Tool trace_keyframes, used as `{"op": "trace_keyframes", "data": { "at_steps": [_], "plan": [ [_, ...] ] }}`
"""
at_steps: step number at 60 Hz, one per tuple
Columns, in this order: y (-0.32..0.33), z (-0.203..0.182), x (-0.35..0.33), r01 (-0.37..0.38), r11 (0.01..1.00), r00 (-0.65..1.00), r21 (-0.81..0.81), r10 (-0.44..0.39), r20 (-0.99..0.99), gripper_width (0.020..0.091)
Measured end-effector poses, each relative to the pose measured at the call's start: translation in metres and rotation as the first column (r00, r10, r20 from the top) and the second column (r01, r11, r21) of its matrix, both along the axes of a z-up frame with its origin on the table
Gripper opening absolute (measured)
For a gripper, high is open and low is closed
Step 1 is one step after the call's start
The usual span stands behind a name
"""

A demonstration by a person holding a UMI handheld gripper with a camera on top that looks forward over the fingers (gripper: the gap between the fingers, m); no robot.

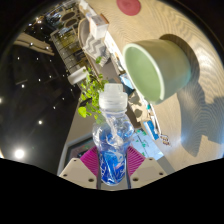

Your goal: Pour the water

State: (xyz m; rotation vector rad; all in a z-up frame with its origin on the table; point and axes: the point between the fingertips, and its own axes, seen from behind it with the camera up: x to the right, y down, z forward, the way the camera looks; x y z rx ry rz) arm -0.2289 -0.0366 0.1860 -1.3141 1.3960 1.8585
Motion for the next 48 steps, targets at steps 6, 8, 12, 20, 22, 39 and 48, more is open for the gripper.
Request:
{"op": "trace_keyframes", "data": {
  "at_steps": [6, 8, 12, 20, 22, 39, 48],
  "plan": [
    [-0.015, 0.027, 0.001, -0.074, 0.995, 0.974, 0.07, 0.056, 0.221, 0.0321],
    [0.001, 0.032, 0.0, -0.095, 0.992, 0.948, 0.088, 0.063, 0.313, 0.0321],
    [0.001, 0.052, 0.014, -0.135, 0.981, 0.863, 0.142, 0.046, 0.504, 0.0324],
    [0.015, 0.1, 0.052, -0.19, 0.95, 0.588, 0.248, -0.092, 0.803, 0.0325],
    [0.013, 0.11, 0.073, -0.198, 0.942, 0.51, 0.269, -0.135, 0.849, 0.0325],
    [0.034, 0.092, 0.21, -0.257, 0.933, -0.216, 0.25, -0.308, 0.927, 0.0327],
    [0.034, 0.023, 0.26, -0.258, 0.957, -0.402, 0.131, -0.229, 0.886, 0.0326]
  ]
}}
